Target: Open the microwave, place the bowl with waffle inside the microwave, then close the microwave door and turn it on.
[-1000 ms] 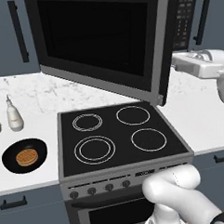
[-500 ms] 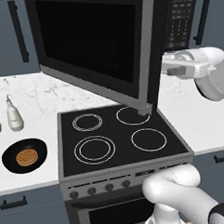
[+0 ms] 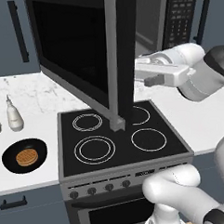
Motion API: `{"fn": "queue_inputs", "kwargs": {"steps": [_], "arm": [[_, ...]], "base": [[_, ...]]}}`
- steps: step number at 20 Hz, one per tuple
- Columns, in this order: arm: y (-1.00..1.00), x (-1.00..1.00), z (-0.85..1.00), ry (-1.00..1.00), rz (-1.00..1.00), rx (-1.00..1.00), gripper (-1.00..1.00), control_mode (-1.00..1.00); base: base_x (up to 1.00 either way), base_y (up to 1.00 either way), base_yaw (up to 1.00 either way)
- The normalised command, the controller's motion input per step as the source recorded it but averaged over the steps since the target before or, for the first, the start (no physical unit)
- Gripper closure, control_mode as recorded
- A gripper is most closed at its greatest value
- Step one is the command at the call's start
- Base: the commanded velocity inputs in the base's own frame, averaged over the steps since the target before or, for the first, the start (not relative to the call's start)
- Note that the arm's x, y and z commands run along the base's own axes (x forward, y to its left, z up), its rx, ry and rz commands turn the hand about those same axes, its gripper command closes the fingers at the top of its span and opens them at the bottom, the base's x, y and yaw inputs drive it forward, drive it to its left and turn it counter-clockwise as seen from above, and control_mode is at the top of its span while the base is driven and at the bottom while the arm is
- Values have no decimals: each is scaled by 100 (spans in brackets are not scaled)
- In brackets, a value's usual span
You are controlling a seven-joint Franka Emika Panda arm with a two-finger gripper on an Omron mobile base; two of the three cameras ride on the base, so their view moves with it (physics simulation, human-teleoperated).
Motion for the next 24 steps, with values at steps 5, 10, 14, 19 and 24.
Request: {"fn": "queue_inputs", "kwargs": {"steps": [5, 10, 14, 19, 24], "arm": [[49, -2, 0, 0, 0, 0, -100, -100], [40, 1, 0, 0, 0, 0, -100, -100], [71, 1, 0, 0, 0, -8, -100, -100], [48, 1, 0, 0, 0, -4, -100, -100], [-4, 0, 1, 1, 0, 0, -100, -100]], "base": [[0, 0, 0], [0, 0, 0], [0, 0, 0], [0, 0, 0], [0, 0, 0]]}}
